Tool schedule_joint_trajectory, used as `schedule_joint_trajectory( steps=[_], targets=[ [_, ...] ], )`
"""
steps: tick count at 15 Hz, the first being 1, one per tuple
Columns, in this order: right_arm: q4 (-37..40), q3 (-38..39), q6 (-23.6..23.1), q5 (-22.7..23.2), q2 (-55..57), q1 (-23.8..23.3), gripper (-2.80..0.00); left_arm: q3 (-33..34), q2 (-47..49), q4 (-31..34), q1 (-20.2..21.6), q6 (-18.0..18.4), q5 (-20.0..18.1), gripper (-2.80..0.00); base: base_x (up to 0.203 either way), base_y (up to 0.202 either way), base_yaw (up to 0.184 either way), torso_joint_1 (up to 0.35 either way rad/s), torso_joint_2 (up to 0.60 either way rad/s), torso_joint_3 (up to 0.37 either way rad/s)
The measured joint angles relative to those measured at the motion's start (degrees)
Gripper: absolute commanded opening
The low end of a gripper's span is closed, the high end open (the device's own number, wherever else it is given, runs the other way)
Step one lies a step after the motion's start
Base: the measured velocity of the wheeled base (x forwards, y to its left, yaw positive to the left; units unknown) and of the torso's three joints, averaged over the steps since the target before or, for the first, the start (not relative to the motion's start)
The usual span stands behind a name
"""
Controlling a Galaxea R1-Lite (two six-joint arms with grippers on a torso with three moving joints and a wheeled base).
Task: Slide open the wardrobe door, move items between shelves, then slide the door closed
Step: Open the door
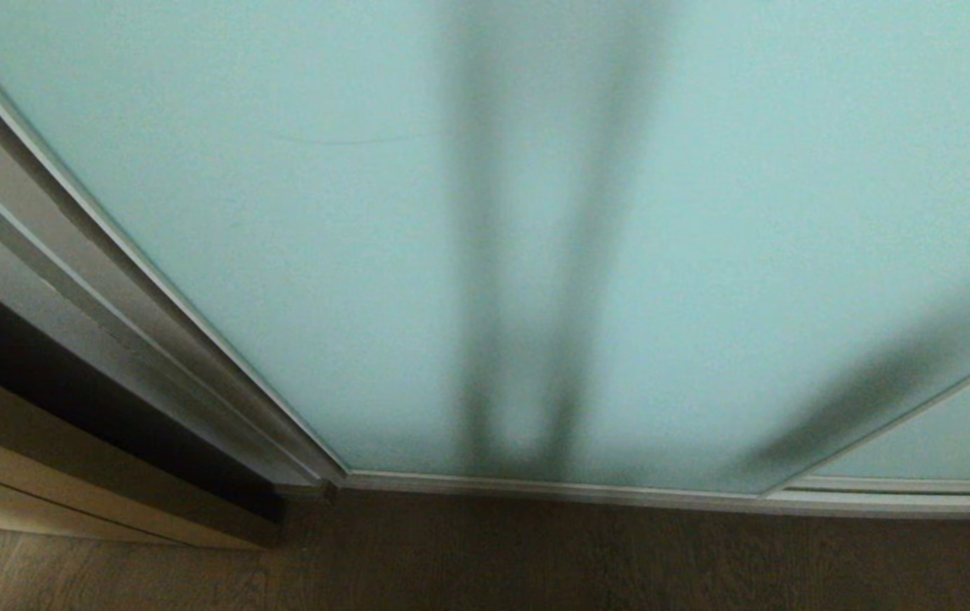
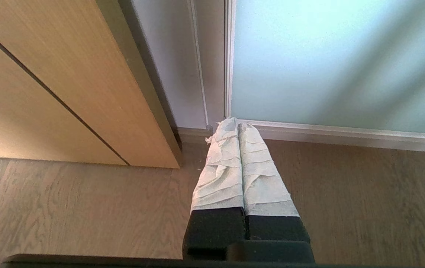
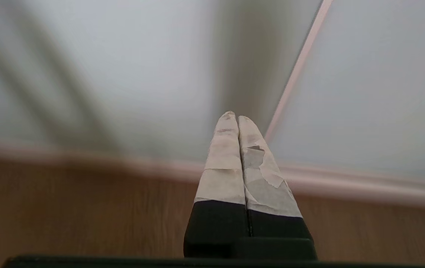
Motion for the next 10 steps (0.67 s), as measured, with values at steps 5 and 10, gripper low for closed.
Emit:
schedule_joint_trajectory(
  steps=[5, 10],
  targets=[
    [7.6, -0.1, 0.0, 0.5, 0.0, 0.0, -2.8, 0.0, 0.0, 0.0, 0.0, 0.0, 0.0, -2.8, 0.0, 0.0, 0.0, 0.0, 0.0, 0.0],
    [7.3, 0.0, 0.8, 0.5, 0.0, 0.0, -2.8, 0.0, 0.0, 0.0, 0.0, 0.0, 0.0, -2.8, 0.0, 0.0, 0.0, 0.0, 0.0, 0.0]
  ],
)
